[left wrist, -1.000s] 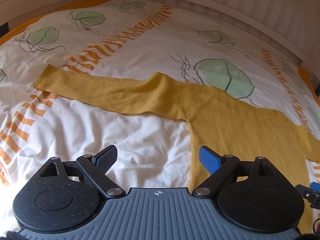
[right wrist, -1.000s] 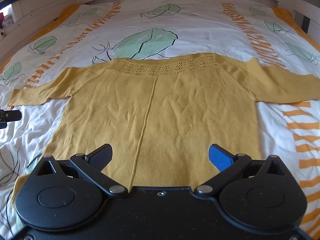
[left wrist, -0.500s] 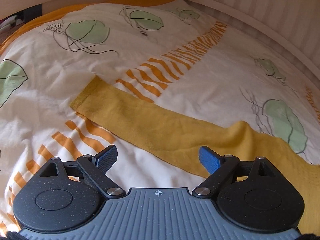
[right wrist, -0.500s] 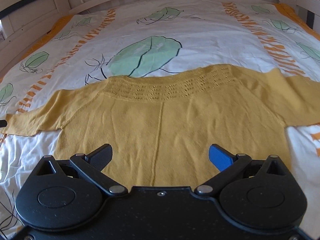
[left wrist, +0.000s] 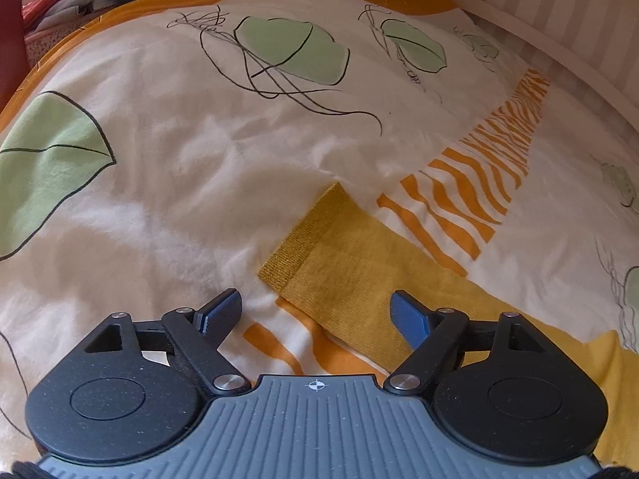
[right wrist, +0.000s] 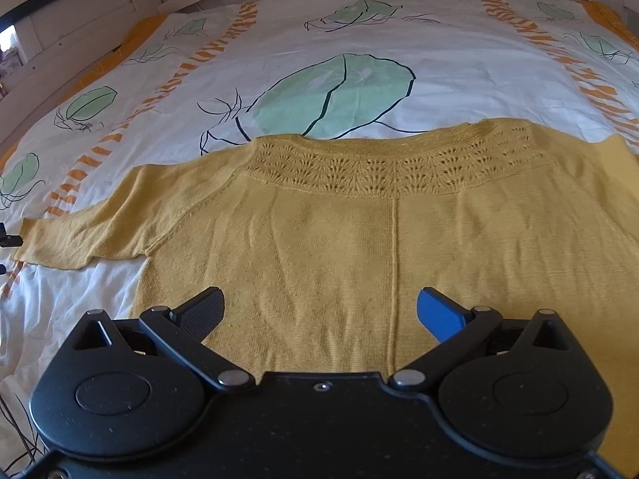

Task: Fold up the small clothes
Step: 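Move the left gripper to the sleeve cuff and close on it, then carry the sleeve across the sweater back with the left gripper and release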

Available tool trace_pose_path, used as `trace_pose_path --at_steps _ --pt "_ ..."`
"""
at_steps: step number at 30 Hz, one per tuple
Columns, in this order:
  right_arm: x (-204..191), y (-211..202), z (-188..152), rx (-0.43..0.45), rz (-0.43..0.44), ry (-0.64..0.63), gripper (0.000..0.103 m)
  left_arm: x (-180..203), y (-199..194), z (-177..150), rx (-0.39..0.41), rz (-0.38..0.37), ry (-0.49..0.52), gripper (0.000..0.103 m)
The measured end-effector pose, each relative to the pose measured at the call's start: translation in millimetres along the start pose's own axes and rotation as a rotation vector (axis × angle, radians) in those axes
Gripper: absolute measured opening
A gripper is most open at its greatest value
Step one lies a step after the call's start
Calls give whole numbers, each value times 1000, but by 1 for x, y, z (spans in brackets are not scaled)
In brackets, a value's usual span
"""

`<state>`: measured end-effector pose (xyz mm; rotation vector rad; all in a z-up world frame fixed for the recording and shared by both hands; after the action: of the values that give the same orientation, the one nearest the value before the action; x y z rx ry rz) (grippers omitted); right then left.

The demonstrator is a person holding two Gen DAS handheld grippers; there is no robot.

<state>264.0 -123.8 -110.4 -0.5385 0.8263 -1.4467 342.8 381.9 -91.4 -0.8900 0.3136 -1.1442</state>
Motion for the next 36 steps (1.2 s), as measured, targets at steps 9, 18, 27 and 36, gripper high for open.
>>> trace_pose_path --at_steps 9,18,27,36 --pt "-5 6 -2 -18 -4 -16 102 1 15 13 48 2 36 26" --pt "12 -4 -9 -18 -15 -3 102 42 -26 25 103 -100 39 8" --pt "48 -31 -22 2 -22 48 102 153 -109 29 175 -310 172 8" --pt "82 -60 -36 44 -30 84 102 294 -164 -6 174 -560 301 8"
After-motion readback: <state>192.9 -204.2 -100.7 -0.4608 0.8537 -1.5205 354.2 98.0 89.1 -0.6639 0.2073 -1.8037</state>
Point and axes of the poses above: each gripper's, at about its wrist camera, not at the fingertips, and y roughly the way its jaws point, x to its right, z to its top, the point moved 3 cm from there along y, roughly the way its jaws point, and after that the axes turned 4 degrees about -z, right-handed, at the moved point
